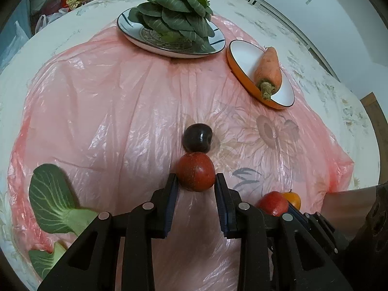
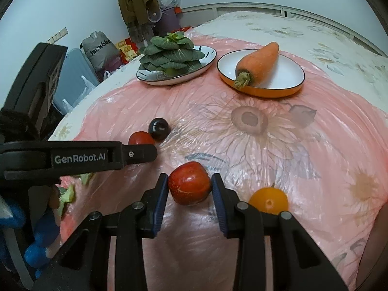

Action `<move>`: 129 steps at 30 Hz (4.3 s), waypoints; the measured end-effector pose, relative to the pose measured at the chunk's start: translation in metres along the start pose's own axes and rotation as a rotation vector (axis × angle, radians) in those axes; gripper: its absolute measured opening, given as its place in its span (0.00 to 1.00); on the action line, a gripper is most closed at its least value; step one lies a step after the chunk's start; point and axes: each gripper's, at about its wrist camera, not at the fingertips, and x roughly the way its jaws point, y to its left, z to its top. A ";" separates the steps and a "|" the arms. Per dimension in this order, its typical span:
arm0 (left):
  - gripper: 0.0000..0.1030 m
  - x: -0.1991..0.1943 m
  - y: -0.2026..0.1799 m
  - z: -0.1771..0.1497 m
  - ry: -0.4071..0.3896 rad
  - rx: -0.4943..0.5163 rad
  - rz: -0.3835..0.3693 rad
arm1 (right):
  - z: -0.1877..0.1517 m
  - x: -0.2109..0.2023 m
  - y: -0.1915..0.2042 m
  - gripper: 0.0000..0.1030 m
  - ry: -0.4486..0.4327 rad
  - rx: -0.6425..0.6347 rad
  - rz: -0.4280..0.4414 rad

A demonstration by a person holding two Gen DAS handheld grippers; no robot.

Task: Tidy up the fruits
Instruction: 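Grasp a red apple with the left gripper while the right gripper grasps another red apple, then carry both red apples to the green tray and open both grippers, then move both grippers back toward the dark plum and the tangerine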

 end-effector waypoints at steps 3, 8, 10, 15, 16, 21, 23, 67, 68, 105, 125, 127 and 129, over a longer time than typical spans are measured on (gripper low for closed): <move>0.25 -0.002 0.002 -0.005 0.002 0.005 0.000 | -0.005 -0.005 0.003 0.60 -0.004 0.009 0.005; 0.25 -0.010 -0.001 -0.013 -0.006 0.023 -0.004 | -0.019 -0.017 0.007 0.60 -0.011 0.041 0.014; 0.25 -0.015 -0.003 -0.016 -0.011 0.039 -0.006 | -0.025 -0.025 0.008 0.60 -0.017 0.058 0.016; 0.25 -0.029 -0.016 -0.030 -0.019 0.109 -0.004 | -0.047 -0.048 0.008 0.60 -0.024 0.103 0.011; 0.25 -0.032 -0.020 -0.034 -0.020 0.127 -0.003 | -0.051 -0.051 0.007 0.60 -0.023 0.113 0.009; 0.25 -0.043 -0.036 -0.059 -0.014 0.204 0.007 | -0.077 -0.072 0.001 0.60 -0.016 0.162 -0.006; 0.25 -0.047 -0.044 -0.072 -0.006 0.240 0.008 | -0.090 -0.083 -0.003 0.60 -0.012 0.184 -0.015; 0.25 -0.054 -0.372 -0.325 0.156 0.989 -0.292 | -0.309 -0.332 -0.223 0.60 -0.038 0.628 -0.486; 0.25 -0.053 -0.379 -0.333 0.160 1.012 -0.296 | -0.313 -0.333 -0.227 0.60 -0.032 0.630 -0.493; 0.35 0.003 -0.420 -0.395 0.228 1.189 -0.297 | -0.339 -0.333 -0.256 0.89 0.052 0.595 -0.603; 0.52 -0.054 -0.386 -0.362 0.077 1.124 -0.348 | -0.329 -0.371 -0.227 1.00 -0.044 0.666 -0.689; 0.53 -0.058 -0.380 -0.358 0.078 1.128 -0.327 | -0.326 -0.372 -0.220 1.00 -0.055 0.668 -0.689; 0.53 -0.062 -0.372 -0.352 0.080 1.122 -0.309 | -0.321 -0.369 -0.212 1.00 -0.054 0.665 -0.686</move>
